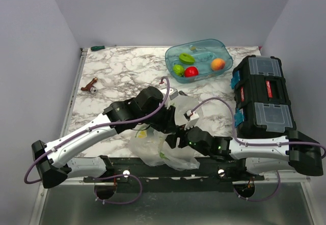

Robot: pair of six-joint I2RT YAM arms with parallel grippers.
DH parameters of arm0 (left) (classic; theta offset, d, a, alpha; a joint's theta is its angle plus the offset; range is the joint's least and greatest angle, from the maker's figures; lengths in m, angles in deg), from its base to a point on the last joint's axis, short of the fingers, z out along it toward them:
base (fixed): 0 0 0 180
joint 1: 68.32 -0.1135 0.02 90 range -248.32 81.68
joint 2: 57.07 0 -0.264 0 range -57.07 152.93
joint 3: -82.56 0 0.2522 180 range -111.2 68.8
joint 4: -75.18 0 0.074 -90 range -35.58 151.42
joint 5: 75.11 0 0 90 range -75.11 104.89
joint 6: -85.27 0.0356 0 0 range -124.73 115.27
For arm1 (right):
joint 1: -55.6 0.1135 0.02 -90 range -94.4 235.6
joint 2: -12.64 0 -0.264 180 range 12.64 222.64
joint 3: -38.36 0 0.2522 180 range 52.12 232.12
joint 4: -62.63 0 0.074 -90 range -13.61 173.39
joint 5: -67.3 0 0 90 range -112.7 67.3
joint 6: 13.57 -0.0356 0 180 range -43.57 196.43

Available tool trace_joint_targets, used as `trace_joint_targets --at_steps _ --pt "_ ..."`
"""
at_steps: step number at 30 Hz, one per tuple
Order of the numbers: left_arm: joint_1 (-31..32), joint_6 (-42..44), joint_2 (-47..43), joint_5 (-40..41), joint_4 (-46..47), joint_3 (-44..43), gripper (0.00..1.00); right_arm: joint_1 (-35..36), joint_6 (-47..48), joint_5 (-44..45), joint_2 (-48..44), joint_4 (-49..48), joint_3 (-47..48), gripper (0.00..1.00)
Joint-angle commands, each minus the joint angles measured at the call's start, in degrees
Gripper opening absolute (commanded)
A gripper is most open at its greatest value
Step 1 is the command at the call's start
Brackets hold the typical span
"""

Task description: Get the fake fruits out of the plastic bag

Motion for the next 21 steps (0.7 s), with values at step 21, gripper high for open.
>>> trace_joint_targets --at_steps 21 --pt "-12.8 4.7 -6.5 23.2 -7.5 3.8 0.00 18.8 11.7 12.8 22.0 -17.4 7.4 0.74"
